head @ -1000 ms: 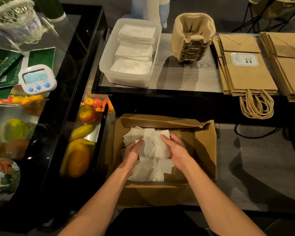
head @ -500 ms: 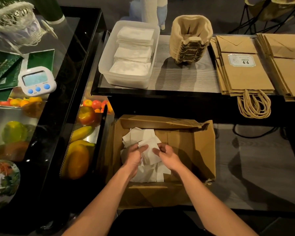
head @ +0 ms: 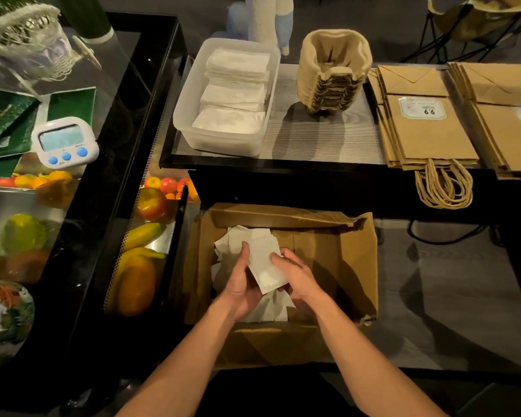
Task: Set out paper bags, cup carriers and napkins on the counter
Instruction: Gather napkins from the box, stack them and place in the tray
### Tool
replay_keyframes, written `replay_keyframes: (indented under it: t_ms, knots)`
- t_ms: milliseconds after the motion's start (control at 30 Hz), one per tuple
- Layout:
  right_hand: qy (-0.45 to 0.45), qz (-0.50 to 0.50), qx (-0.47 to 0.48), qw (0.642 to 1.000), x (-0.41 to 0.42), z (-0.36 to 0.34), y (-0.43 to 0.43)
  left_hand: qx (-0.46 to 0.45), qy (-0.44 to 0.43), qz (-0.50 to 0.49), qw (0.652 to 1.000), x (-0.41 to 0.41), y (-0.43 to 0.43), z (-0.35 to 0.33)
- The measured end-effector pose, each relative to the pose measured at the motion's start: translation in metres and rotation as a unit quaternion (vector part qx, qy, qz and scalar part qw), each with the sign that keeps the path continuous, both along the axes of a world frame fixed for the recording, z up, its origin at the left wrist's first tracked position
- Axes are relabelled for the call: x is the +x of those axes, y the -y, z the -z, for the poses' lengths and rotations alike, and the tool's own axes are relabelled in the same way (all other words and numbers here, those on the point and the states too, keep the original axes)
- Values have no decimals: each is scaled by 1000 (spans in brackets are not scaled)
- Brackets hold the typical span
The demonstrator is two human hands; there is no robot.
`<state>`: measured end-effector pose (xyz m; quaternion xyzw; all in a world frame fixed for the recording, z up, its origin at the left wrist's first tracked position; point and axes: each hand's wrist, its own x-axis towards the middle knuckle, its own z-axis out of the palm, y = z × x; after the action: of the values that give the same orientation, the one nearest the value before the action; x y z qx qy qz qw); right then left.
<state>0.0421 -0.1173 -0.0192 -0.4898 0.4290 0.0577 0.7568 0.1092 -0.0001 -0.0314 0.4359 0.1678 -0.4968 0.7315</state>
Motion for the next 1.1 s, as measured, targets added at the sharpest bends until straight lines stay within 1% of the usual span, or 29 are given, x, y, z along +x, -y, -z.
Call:
replay_keyframes:
  t_ms: [33,100,167,233,333,400,467,533,600,667,733,800,867,900,933,1033,1100]
  knots:
    - [-9,-15,-27,999,1,0,-1,-13,-7,-7,1000,-1,-1,-1]
    - [-43,-85,-113,989,1,0,-4,-32,-16,-3,999,-1,-1,-5]
    - [-65,-156,-185,968,-1,1,-8,-10,-11,20,1000,-1,2,-10]
    - [-62,-201,-228,951,-3,-1,-10,24,-4,22,999,0,4,-7]
    - [-20,-207,-233,950,-9,0,-11,29,-21,-9,999,3,1,-1]
    - [-20,-199,-213,956,-13,6,-8,17,-32,-15,999,9,-6,3]
    - [-53,-184,-203,960,-11,14,-4,20,-23,-7,1000,14,-13,7]
    - [-101,-159,-236,953,-5,28,5,46,7,4,999,17,-18,10]
    - [-111,-159,-308,931,3,41,13,75,37,15,996,18,-20,8]
    - [-97,-185,-340,917,17,45,15,69,21,-1,997,19,-22,6]
    - [-92,-239,-371,893,36,49,17,58,4,-35,998,21,-24,9]
    - [-76,-330,-411,846,57,48,16,76,5,-60,995,23,-24,16]
    - [-35,-405,-460,790,72,51,13,93,19,-73,993,22,-24,20]
    - [-19,-427,-478,767,77,54,11,99,31,-76,992,22,-24,20]
    - [-15,-437,-493,752,81,57,9,104,43,-73,991,21,-26,21]
    - [-62,-428,-524,733,90,65,3,123,51,-73,988,20,-27,18]
    - [-93,-417,-494,757,92,68,3,128,59,-81,987,21,-27,17]
